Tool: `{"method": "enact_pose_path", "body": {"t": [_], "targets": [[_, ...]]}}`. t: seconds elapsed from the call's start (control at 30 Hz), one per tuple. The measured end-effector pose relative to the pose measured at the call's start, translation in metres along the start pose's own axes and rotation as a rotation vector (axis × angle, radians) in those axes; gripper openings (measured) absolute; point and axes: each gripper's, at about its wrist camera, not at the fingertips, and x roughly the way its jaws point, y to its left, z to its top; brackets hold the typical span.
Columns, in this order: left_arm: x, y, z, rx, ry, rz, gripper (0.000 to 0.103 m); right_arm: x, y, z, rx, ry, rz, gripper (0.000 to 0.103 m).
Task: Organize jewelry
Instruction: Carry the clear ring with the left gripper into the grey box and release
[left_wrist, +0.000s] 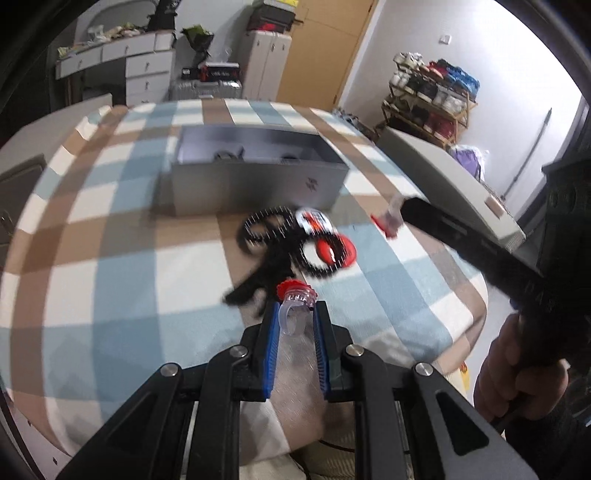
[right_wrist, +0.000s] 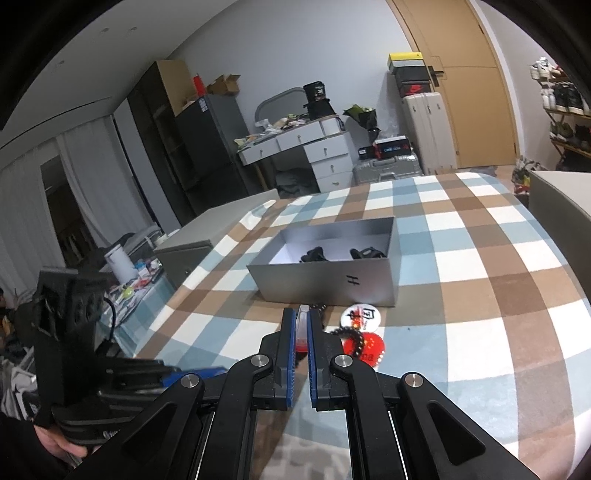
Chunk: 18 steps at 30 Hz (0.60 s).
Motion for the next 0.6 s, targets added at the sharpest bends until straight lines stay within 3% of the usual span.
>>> {"method": "enact_pose_path", "body": {"t": [0.33,0.6], "targets": [[0.005,0.020,0.048,0.007,-0.107,0.034,0.013,0.020,-0.007,0.035,0.013,-0.020,0.068,0.005],[0.020,0.031,0.079,0.023,-0.143,0.031,0.013,0.050,-0.016,0.069,0.008,-0.023,0.097,0.005]]}}
